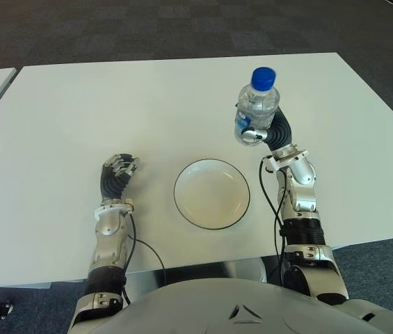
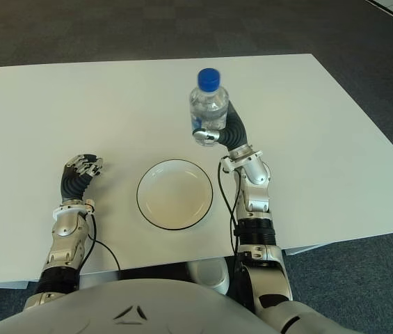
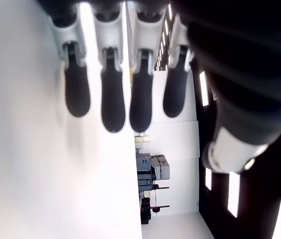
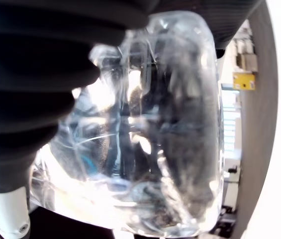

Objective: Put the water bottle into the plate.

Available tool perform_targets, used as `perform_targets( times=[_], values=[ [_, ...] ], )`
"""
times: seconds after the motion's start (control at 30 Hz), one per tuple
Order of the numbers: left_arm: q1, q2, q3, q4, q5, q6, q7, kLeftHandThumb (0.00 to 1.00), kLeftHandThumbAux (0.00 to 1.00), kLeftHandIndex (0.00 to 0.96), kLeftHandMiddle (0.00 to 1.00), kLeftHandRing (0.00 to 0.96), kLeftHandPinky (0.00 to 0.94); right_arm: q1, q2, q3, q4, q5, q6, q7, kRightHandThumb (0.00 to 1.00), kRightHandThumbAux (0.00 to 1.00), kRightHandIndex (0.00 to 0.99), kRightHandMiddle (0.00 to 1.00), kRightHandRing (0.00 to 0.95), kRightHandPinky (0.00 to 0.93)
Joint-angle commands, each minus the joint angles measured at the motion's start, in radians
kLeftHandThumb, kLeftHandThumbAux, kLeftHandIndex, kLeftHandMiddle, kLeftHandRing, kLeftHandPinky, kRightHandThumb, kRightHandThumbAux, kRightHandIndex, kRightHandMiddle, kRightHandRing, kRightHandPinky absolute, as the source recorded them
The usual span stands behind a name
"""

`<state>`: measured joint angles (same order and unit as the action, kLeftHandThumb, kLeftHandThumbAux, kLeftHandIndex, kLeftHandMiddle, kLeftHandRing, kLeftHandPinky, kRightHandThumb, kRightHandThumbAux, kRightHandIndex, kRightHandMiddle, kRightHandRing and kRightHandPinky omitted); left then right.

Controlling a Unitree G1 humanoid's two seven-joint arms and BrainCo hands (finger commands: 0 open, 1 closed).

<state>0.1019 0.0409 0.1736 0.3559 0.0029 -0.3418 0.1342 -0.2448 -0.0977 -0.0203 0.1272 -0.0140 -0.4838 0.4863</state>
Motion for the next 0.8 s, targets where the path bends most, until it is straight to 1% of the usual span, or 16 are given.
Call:
perform_targets(
  times=[0.03, 0.13, 0.23, 0.37, 0.43, 0.57, 0.67, 0.8],
  values=[
    [0.015, -0.017, -0.011, 0.018, 0.011, 0.037, 0.016, 0.835, 0.674, 0.432, 0.468, 0.504, 0.487, 0.027, -0.074, 0.059, -0.065, -0.136, -0.044, -0.027, 0.706, 0.718, 0.439, 0.91, 0.897, 0.888],
    [0.016, -0.019, -0.011, 0.015, 0.014, 0.038, 0.018, 0.834, 0.674, 0.431, 0.468, 0.505, 0.49, 0.023, -0.116, 0.085, -0.083, -0.207, -0.026, -0.036, 0.705, 0.719, 0.438, 0.915, 0.901, 0.895],
    [0.016, -0.017, -0.008, 0.019, 0.02, 0.033, 0.019, 0.834, 0.675, 0.427, 0.469, 0.506, 0.493, 0.012, -0.153, 0.12, -0.083, -0.293, -0.026, -0.054, 0.704, 0.719, 0.438, 0.927, 0.907, 0.9],
    [0.017, -0.019, -0.008, 0.019, 0.02, 0.029, 0.015, 0.833, 0.676, 0.423, 0.472, 0.509, 0.494, 0.016, -0.17, 0.15, -0.073, -0.376, -0.042, -0.116, 0.705, 0.719, 0.438, 0.937, 0.91, 0.895],
    [0.017, -0.02, -0.008, 0.019, 0.019, 0.028, 0.013, 0.833, 0.676, 0.422, 0.473, 0.51, 0.494, 0.019, -0.174, 0.159, -0.073, -0.395, -0.044, -0.138, 0.706, 0.719, 0.438, 0.938, 0.908, 0.888],
    [0.02, -0.023, -0.007, 0.014, 0.009, 0.025, 0.003, 0.833, 0.676, 0.421, 0.474, 0.513, 0.495, 0.043, -0.185, 0.179, -0.124, -0.472, 0.026, -0.169, 0.707, 0.719, 0.438, 0.927, 0.9, 0.877],
    [0.021, -0.024, -0.007, 0.013, 0.005, 0.023, -0.001, 0.833, 0.675, 0.42, 0.475, 0.516, 0.503, 0.052, -0.194, 0.19, -0.146, -0.499, 0.054, -0.179, 0.709, 0.718, 0.439, 0.914, 0.891, 0.87],
    [0.024, -0.023, -0.007, 0.012, -0.002, 0.019, -0.009, 0.833, 0.675, 0.42, 0.476, 0.52, 0.504, 0.073, -0.208, 0.208, -0.2, -0.586, 0.117, -0.199, 0.711, 0.717, 0.439, 0.894, 0.88, 0.869]
  ],
)
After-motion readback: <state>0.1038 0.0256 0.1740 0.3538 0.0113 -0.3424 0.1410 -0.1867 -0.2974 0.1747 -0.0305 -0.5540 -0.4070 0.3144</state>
